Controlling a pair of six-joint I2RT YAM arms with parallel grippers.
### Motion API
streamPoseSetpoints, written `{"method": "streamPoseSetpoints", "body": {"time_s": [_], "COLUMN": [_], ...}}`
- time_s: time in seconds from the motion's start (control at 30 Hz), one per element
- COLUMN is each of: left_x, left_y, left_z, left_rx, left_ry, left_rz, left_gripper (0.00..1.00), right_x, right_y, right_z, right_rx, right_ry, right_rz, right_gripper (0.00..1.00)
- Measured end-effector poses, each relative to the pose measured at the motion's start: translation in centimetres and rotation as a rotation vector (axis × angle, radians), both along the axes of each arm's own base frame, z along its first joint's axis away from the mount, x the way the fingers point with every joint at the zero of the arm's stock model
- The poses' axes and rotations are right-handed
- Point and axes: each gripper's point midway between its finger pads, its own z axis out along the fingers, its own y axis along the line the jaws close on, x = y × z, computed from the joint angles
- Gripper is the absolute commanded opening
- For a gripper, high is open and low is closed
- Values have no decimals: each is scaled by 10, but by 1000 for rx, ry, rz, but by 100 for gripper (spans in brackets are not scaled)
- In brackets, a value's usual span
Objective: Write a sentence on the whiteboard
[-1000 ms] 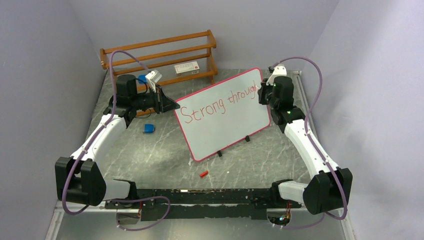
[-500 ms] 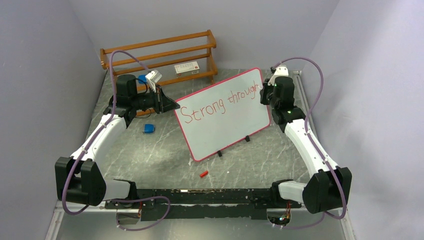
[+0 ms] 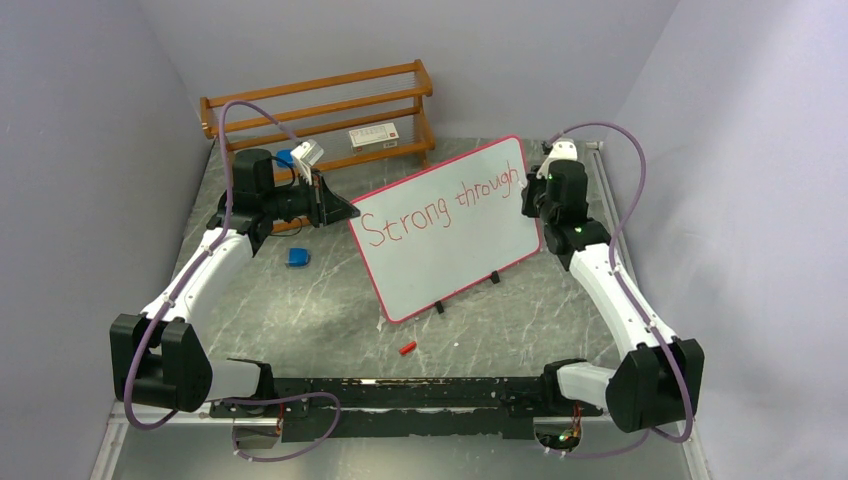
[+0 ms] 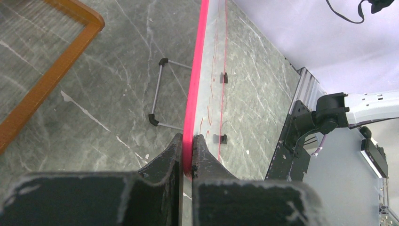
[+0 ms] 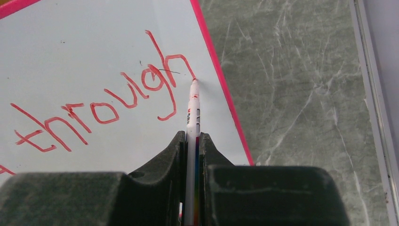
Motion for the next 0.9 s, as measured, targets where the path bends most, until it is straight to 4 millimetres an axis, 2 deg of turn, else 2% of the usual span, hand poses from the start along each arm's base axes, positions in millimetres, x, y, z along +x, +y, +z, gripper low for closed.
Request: {"method": "streamPoseSetpoints", "body": {"time_s": [0.13, 0.3, 0.43, 0.6, 0.73, 0.9], "left_x": [0, 0, 0, 1, 1, 1], "left_y": [0, 0, 0, 0, 1, 1], "left_z": [0, 0, 0, 0, -1, -1], "left_rx": [0, 0, 1, 3, 6, 8], "left_ry": [0, 0, 0, 2, 6, 8], "left_rz": [0, 1, 2, 6, 10, 13], "left_gripper": [5, 5, 5, 5, 5, 5], "right_x": [-5, -15, -28, -46, -61, -86], "right_y": [-1, -1, 1, 10, 27, 72], "right_z": [1, 18, 34, 38, 32, 23], "right_rx": [4, 22, 52, 90, 115, 118], "right_ry": [0, -36, -79, -92, -73, -33], "right_rz": [-1, -1, 15, 52, 101, 221], "right_gripper": [0, 0, 0, 0, 0, 0]}}
